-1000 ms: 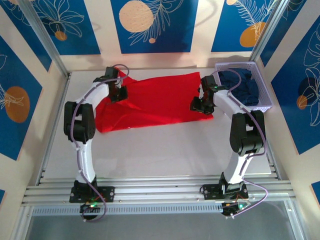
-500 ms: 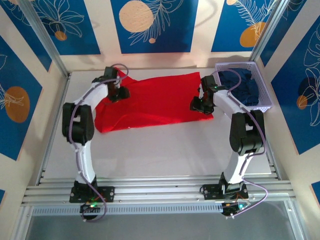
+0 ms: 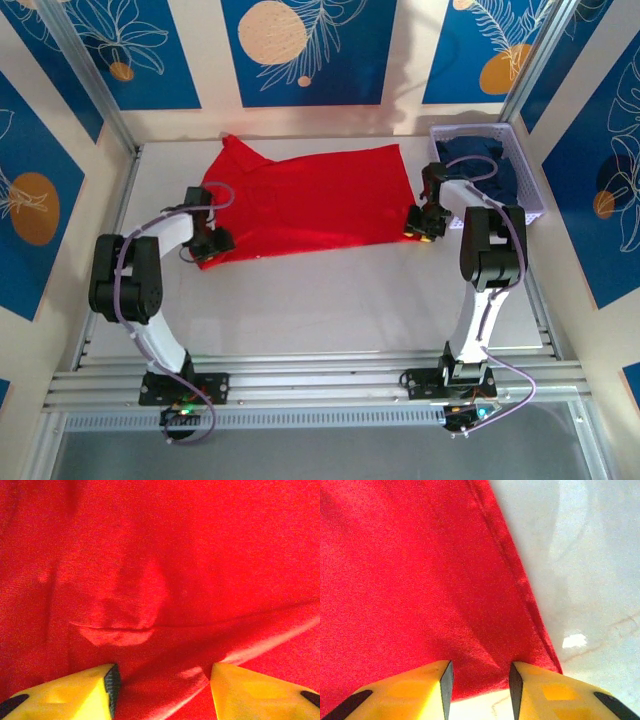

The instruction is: Fold the inside-out t-shirt

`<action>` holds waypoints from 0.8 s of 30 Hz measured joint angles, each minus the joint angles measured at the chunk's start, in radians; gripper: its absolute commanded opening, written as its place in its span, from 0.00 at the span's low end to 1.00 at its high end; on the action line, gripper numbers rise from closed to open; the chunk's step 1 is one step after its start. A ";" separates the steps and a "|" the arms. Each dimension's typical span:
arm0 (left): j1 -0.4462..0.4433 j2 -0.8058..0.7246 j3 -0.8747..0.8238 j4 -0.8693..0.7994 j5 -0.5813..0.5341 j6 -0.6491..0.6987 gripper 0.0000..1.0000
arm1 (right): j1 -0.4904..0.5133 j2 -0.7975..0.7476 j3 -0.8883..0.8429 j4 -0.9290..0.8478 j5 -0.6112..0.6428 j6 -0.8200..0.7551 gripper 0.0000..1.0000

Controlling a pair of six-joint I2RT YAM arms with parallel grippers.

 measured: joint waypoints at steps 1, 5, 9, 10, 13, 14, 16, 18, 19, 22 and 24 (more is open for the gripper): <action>0.003 -0.005 -0.006 0.011 0.000 -0.002 0.52 | 0.001 0.000 -0.002 -0.003 0.008 0.000 0.35; 0.006 -0.033 -0.051 0.059 -0.005 -0.002 0.52 | 0.007 -0.002 -0.010 -0.012 0.043 -0.009 0.32; 0.006 -0.070 -0.105 0.098 -0.004 -0.004 0.52 | 0.013 -0.008 -0.020 -0.023 0.076 -0.018 0.29; 0.006 -0.087 -0.128 0.110 -0.003 -0.006 0.53 | 0.016 -0.015 -0.030 -0.025 0.087 -0.018 0.29; 0.006 -0.151 -0.198 0.121 0.000 -0.015 0.53 | 0.021 -0.042 -0.068 -0.038 0.121 -0.018 0.28; 0.006 -0.176 -0.224 0.120 0.002 -0.019 0.54 | 0.023 -0.050 -0.081 -0.045 0.130 -0.018 0.27; 0.006 -0.224 -0.271 0.116 0.010 -0.030 0.54 | 0.026 -0.071 -0.108 -0.057 0.148 -0.015 0.26; 0.006 -0.274 -0.318 0.110 0.023 -0.044 0.55 | 0.032 -0.093 -0.138 -0.072 0.168 -0.008 0.26; 0.006 -0.301 -0.341 0.106 0.029 -0.054 0.56 | 0.037 -0.110 -0.162 -0.078 0.181 0.001 0.26; 0.006 -0.392 -0.399 0.063 0.034 -0.079 0.65 | 0.049 -0.169 -0.233 -0.105 0.217 0.019 0.26; 0.006 -0.444 -0.410 0.018 0.029 -0.087 0.67 | 0.050 -0.214 -0.269 -0.122 0.228 0.029 0.27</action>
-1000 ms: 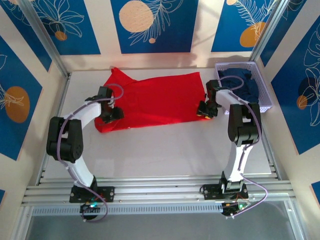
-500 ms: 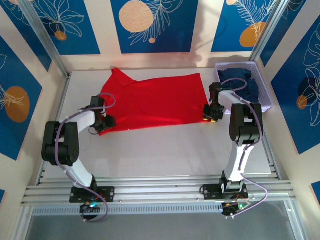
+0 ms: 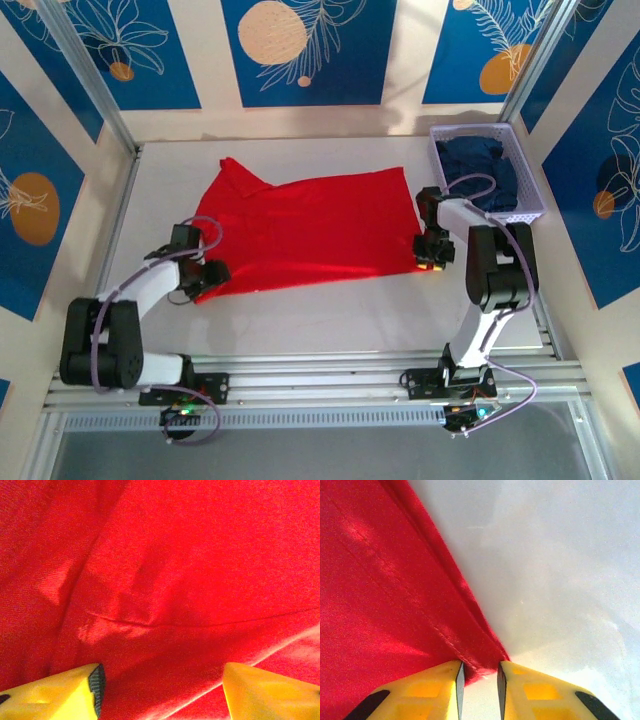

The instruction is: Fold the inside-out t-shirt

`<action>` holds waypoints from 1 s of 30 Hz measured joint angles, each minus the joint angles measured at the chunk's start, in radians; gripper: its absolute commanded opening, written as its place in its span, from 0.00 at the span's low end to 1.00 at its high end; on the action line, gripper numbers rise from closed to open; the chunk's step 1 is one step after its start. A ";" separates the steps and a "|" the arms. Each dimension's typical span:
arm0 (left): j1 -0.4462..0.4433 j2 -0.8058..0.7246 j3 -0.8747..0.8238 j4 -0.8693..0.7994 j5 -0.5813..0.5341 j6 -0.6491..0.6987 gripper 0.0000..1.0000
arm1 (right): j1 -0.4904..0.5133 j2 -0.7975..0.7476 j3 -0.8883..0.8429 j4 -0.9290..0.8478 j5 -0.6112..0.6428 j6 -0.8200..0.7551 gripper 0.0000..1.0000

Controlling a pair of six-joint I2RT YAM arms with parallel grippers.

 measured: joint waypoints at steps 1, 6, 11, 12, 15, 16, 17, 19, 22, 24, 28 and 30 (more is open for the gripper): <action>0.000 -0.021 0.001 -0.016 -0.002 0.000 0.67 | 0.000 -0.024 -0.010 0.000 -0.002 0.002 0.29; 0.000 -0.068 0.023 -0.057 0.003 0.000 0.68 | 0.010 -0.115 -0.018 0.083 -0.107 0.007 0.33; 0.000 -0.066 0.022 -0.072 0.005 0.001 0.68 | 0.009 -0.029 0.000 0.117 -0.136 0.007 0.31; 0.000 -0.053 0.022 -0.071 0.004 0.002 0.68 | 0.003 -0.004 0.000 0.120 -0.136 0.007 0.31; 0.000 -0.001 0.021 -0.063 -0.014 0.002 0.68 | -0.018 0.035 0.018 0.113 -0.138 0.007 0.28; 0.000 0.011 0.019 -0.063 -0.023 0.001 0.68 | -0.021 0.039 0.023 0.111 -0.135 0.007 0.28; 0.001 0.014 0.017 -0.063 -0.027 0.000 0.68 | -0.023 0.045 0.024 0.108 -0.132 0.007 0.27; 0.002 0.011 0.013 -0.062 -0.034 -0.002 0.68 | -0.023 0.047 0.026 0.101 -0.122 0.007 0.27; 0.002 -0.011 -0.005 -0.060 -0.041 -0.015 0.69 | -0.018 0.042 0.020 0.091 -0.091 0.011 0.27; 0.002 -0.037 -0.029 -0.062 -0.041 -0.026 0.69 | -0.017 0.029 0.005 0.072 -0.062 0.021 0.27; 0.002 -0.102 -0.068 -0.100 -0.041 -0.053 0.69 | -0.002 -0.011 -0.037 0.016 0.007 0.045 0.27; 0.002 -0.150 -0.068 -0.122 -0.045 -0.064 0.69 | 0.011 -0.044 -0.052 -0.011 0.031 0.053 0.28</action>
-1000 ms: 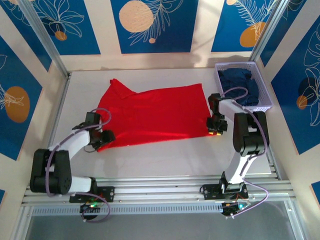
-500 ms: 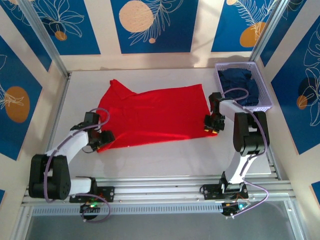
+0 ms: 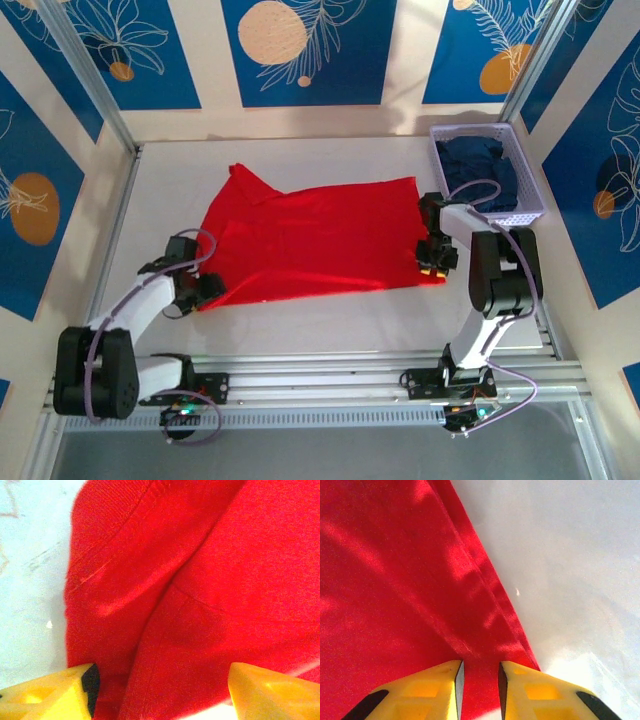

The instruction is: Fold the inside-out t-shirt

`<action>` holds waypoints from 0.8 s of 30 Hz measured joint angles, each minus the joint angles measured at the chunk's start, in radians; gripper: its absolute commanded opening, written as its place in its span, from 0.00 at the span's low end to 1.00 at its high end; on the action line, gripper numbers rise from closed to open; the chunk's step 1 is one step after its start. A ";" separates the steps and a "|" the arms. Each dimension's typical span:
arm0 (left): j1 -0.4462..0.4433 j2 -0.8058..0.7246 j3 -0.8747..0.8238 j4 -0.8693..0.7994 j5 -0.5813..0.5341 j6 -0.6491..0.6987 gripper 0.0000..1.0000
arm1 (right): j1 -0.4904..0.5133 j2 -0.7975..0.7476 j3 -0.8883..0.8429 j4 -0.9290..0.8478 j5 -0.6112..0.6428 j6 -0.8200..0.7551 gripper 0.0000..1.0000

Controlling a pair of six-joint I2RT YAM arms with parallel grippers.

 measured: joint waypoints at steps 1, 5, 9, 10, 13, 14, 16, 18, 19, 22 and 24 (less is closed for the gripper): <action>0.000 -0.023 0.006 -0.010 0.000 -0.006 0.69 | 0.009 -0.025 -0.003 -0.005 0.003 -0.001 0.29; 0.000 -0.022 0.103 -0.008 0.009 -0.006 0.70 | 0.042 -0.136 -0.002 0.063 -0.059 -0.023 0.38; -0.001 0.135 0.244 0.080 0.070 -0.005 0.70 | 0.055 -0.098 0.068 0.173 -0.158 -0.039 0.41; -0.002 0.187 0.278 0.107 0.088 -0.004 0.69 | 0.054 -0.061 0.102 0.194 -0.174 -0.040 0.42; -0.015 0.346 0.377 0.165 0.129 0.011 0.69 | 0.043 0.073 0.206 0.241 -0.198 -0.053 0.41; -0.020 0.395 0.409 0.179 0.140 0.016 0.69 | 0.038 0.123 0.241 0.249 -0.201 -0.056 0.41; -0.029 0.469 0.451 0.196 0.160 0.022 0.68 | 0.028 0.206 0.296 0.251 -0.206 -0.063 0.40; -0.037 0.519 0.474 0.205 0.175 0.025 0.68 | 0.021 0.276 0.333 0.241 -0.209 -0.071 0.40; -0.040 0.537 0.476 0.211 0.180 0.026 0.68 | 0.019 0.300 0.349 0.227 -0.205 -0.076 0.39; -0.044 0.555 0.468 0.209 0.182 0.032 0.68 | 0.015 0.303 0.365 0.209 -0.208 -0.082 0.39; -0.044 0.547 0.443 0.216 0.179 0.040 0.68 | 0.015 0.297 0.356 0.197 -0.207 -0.085 0.39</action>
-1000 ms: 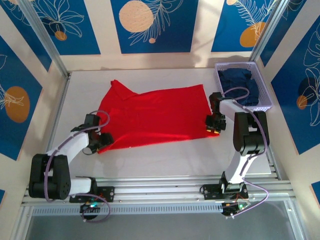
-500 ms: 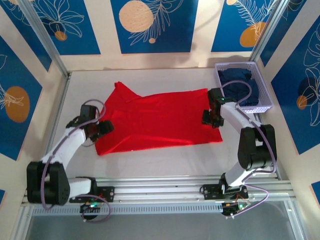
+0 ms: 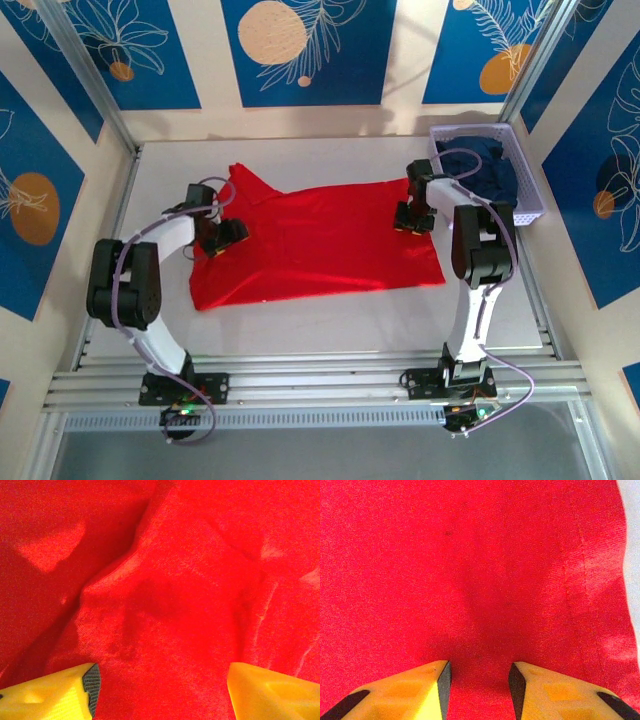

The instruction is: Fold the inside-out t-shirt

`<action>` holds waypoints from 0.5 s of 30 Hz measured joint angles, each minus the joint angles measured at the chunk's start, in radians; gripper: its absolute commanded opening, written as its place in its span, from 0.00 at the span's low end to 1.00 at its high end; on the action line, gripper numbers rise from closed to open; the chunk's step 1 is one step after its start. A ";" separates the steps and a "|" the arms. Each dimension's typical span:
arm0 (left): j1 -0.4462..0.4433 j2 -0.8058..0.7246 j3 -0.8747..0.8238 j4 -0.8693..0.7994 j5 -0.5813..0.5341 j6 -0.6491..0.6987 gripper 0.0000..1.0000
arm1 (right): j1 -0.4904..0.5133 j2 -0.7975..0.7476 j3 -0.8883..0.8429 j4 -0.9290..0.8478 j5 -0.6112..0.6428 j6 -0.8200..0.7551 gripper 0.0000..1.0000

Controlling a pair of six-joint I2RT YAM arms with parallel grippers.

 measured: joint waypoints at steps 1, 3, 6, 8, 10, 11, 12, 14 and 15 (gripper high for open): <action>0.000 -0.010 -0.027 0.006 -0.004 0.002 0.68 | 0.000 -0.008 -0.013 -0.002 0.003 -0.003 0.39; 0.000 -0.041 -0.094 0.010 -0.009 0.008 0.68 | 0.002 -0.034 -0.051 -0.005 0.006 -0.006 0.39; -0.002 -0.123 -0.172 0.014 -0.009 0.008 0.68 | 0.009 -0.083 -0.119 -0.029 0.023 -0.011 0.39; -0.003 -0.157 -0.205 0.000 -0.009 0.007 0.68 | 0.016 -0.104 -0.142 -0.058 0.039 -0.019 0.39; -0.004 -0.175 -0.214 -0.015 -0.009 0.006 0.68 | 0.019 -0.108 -0.145 -0.074 0.047 -0.026 0.40; -0.004 -0.180 -0.214 -0.022 -0.012 0.007 0.68 | 0.023 -0.108 -0.143 -0.078 0.050 -0.031 0.40; -0.004 -0.181 -0.212 -0.028 -0.017 0.008 0.68 | 0.025 -0.108 -0.138 -0.084 0.050 -0.034 0.40; -0.004 -0.180 -0.187 -0.061 -0.033 0.008 0.69 | 0.036 -0.107 -0.122 -0.098 0.056 -0.041 0.41; -0.004 -0.177 -0.166 -0.074 -0.038 0.009 0.69 | 0.041 -0.107 -0.110 -0.103 0.061 -0.043 0.41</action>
